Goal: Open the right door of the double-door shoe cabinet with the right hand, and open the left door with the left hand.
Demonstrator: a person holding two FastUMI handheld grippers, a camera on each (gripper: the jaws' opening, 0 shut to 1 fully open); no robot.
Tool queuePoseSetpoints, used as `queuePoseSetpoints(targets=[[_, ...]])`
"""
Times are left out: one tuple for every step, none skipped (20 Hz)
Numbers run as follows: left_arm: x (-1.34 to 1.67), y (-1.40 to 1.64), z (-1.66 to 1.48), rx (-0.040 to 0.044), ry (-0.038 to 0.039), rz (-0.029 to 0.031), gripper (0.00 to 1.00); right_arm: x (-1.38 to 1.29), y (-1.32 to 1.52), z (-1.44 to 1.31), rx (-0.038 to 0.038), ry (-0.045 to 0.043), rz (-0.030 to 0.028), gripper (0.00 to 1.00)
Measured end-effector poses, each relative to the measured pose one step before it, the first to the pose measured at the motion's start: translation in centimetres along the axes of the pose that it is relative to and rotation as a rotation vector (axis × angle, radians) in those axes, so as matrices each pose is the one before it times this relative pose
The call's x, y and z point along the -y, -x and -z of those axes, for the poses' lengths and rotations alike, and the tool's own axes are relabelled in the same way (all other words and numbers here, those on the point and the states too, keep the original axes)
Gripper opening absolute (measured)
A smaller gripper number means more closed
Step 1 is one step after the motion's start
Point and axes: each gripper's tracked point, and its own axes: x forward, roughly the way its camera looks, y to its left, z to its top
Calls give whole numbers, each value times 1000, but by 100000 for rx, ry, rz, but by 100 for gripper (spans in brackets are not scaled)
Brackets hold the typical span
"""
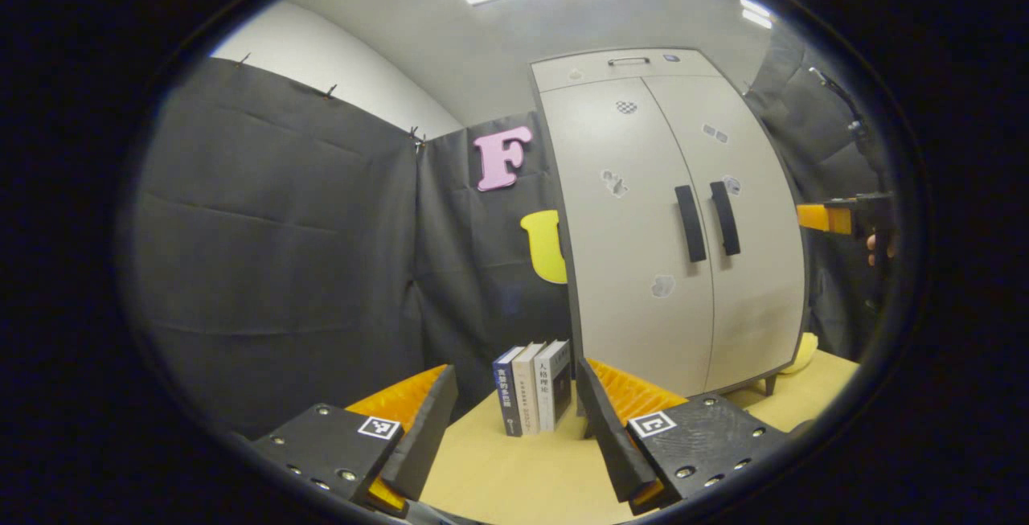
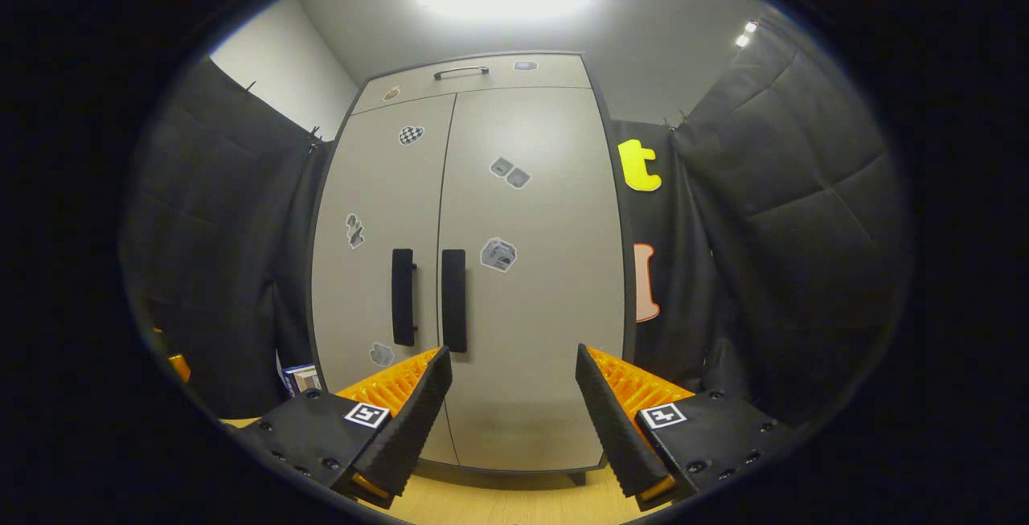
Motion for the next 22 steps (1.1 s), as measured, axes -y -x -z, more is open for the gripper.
queuePoseSetpoints(targets=[[-398,294,248,-505,-126,-1084,87,-487,-603,-323,592,-243,-860,97],[-460,263,-7,-288,-229,-1104,87,-455,-714,-216,361,-405,-835,97],[-517,344,124,-359,-422,-1018,87,-470,-663,-178,89,-464,-1097,97],[-481,294,92,-500,-673,-992,87,-434,-703,-85,-26,-421,-807,97],[-462,222,186,-504,-857,-1079,87,-344,-587,-88,56,-206,-557,96],[-514,238,9,-283,-756,-1218,87,-329,-581,-131,223,263,-398,97],[-421,278,-15,-189,-496,-1115,87,-174,-552,-104,79,839,150,97],[-455,373,131,-307,-313,-922,87,-99,-522,-68,-73,1055,469,96],[-431,325,160,-615,-170,-987,87,-253,-644,-29,-55,889,122,96],[-305,186,110,-413,-3,-846,87,-304,-707,-99,-204,369,-186,97],[-362,168,125,-660,-88,-806,87,-332,-564,12,-411,-8,-581,96],[-333,191,214,-662,-357,-963,87,-310,-707,53,-556,-315,-504,97],[-450,231,199,-506,-397,-918,87,-114,-704,185,-1047,285,647,97],[-366,131,85,-413,-369,-900,87,-33,-621,99,-1012,809,1093,97],[-234,127,91,-243,-357,-834,87,-103,-661,285,-1519,414,826,97],[-319,168,56,-148,-231,-689,87,-323,-468,374,-1430,-472,-76,97],[-304,217,42,28,-194,-900,87,-278,-646,221,-1258,-722,-266,98],[-379,225,-112,187,-15,-801,87,-211,-517,245,-1386,-458,-133,98],[-134,104,-49,220,58,-446,87,-252,-570,183,-921,-10,-250,97],[-258,138,-63,167,-174,-578,87,-8,-482,-16,-553,-52,596,98],[-217,70,94,-59,-283,-314,87,-14,-459,5,-437,-419,604,97],[-217,-39,107,-188,-196,-532,88,-13,-441,-146,-189,-747,496,95]])
